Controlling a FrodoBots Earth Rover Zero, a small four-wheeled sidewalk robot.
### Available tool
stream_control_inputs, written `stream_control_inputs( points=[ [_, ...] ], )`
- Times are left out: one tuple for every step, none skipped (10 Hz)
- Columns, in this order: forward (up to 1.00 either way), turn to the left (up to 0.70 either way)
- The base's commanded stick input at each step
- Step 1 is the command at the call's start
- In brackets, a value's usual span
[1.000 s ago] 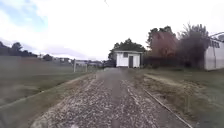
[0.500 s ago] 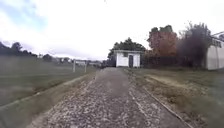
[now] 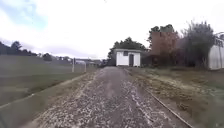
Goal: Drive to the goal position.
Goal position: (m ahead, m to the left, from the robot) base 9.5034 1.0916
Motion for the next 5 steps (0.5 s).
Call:
stream_control_inputs(
  points=[
    [0.6,0.01],
    [0.6,0.01],
    [0.6,0.01],
    [0.6,0.01],
    [0.6,0.01]
  ],
)
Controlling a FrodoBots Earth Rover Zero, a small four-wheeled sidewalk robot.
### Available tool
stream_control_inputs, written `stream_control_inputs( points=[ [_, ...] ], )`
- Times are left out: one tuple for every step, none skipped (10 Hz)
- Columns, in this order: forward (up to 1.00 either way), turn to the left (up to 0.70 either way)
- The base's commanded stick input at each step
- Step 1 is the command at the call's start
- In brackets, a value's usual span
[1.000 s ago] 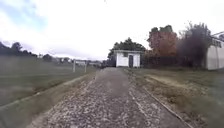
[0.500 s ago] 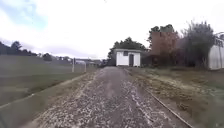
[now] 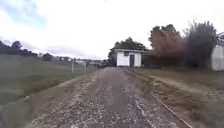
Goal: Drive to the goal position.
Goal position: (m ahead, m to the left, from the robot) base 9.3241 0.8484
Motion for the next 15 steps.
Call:
stream_control_inputs(
  points=[
    [0.6,0.01],
    [0.6,0.01],
    [0.6,0.01],
    [0.6,0.01],
    [0.6,-0.14],
    [0.6,-0.14],
    [0.6,-0.14],
    [0.6,-0.14],
    [0.6,-0.14],
    [0.6,-0.08],
    [0.6,-0.03],
    [0.6,0.01],
    [0.6,0.01],
    [0.6,-0.02],
    [0.6,-0.06]
  ],
)
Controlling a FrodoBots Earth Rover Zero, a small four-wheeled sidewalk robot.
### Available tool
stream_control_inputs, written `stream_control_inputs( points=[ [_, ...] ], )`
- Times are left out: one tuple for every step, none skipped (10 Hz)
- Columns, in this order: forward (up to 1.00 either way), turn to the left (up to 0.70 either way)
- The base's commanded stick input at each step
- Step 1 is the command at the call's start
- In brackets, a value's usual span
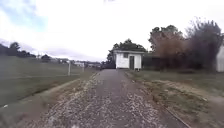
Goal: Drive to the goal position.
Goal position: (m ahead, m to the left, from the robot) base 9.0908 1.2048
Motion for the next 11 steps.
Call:
stream_control_inputs(
  points=[
    [0.6,-0.09],
    [0.6,-0.13],
    [0.6,-0.14],
    [0.6,-0.14],
    [0.6,-0.14],
    [0.6,-0.11],
    [0.6,-0.06],
    [0.6,-0.04],
    [0.6,-0.02],
    [0.6,0.01],
    [0.6,0.01]
  ],
)
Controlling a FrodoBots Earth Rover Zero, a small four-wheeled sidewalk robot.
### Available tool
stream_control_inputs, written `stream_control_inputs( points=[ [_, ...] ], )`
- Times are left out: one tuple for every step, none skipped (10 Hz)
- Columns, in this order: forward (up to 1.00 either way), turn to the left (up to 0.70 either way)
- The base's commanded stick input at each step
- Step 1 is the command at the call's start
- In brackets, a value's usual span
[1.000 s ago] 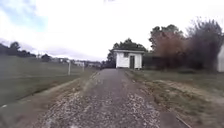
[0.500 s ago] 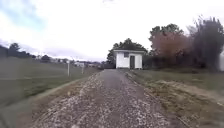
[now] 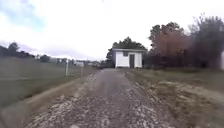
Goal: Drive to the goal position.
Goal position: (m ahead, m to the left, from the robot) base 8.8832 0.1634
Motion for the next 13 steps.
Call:
stream_control_inputs(
  points=[
    [0.6,0.01],
    [0.6,0.01],
    [0.6,0.01],
    [0.6,0.01],
    [0.6,0.01],
    [0.6,0.01],
    [0.6,0.01],
    [0.6,0.01],
    [0.6,0.01],
    [0.6,0.01],
    [0.6,0.01],
    [0.6,0.01],
    [0.6,0.01]
  ],
)
